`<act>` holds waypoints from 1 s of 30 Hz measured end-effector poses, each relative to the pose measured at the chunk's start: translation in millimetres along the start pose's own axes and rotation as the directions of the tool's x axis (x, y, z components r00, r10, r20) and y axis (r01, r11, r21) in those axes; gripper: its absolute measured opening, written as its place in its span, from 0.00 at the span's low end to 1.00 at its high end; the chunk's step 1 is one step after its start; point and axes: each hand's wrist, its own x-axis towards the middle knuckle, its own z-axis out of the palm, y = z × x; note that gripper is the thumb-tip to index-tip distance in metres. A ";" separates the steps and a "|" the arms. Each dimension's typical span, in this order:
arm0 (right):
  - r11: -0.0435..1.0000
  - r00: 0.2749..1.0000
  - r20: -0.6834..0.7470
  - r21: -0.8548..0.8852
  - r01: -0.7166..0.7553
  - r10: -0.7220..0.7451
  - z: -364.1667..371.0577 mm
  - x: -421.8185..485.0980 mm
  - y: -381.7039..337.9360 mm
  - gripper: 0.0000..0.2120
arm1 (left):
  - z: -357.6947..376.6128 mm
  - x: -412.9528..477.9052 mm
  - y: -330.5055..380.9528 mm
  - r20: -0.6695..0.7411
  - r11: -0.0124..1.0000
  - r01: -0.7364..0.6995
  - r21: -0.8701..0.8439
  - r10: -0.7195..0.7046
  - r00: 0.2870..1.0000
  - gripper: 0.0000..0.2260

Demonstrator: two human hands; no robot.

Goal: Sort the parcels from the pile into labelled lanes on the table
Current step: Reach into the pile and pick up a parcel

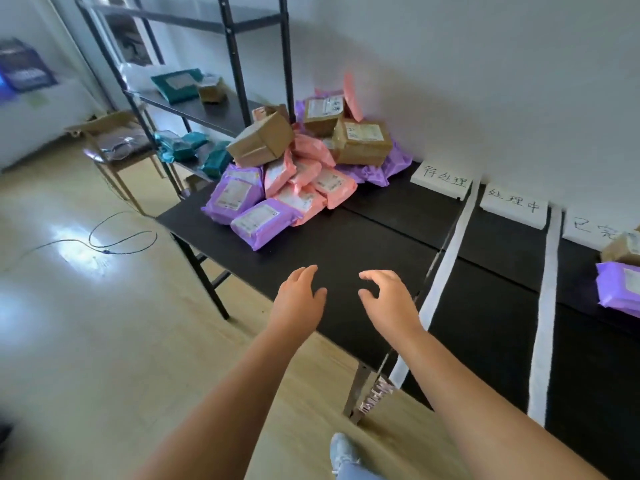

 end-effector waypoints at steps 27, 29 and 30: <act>0.984 0.907 0.382 -0.042 -0.173 0.176 162.2 222.7 -81.0 0.20 | -80.6 231.7 -143.6 -0.073 0.940 0.342 -0.002 -0.341 0.937 0.22; 0.972 0.897 0.381 -0.028 -0.231 0.225 171.9 231.6 -87.7 0.20 | -83.5 252.9 -153.0 -0.053 0.948 0.319 0.006 -0.318 0.946 0.22; 0.965 0.893 0.375 -0.018 -0.262 0.249 176.5 236.3 -91.0 0.20 | -84.7 263.2 -157.6 -0.042 0.952 0.306 0.012 -0.305 0.951 0.22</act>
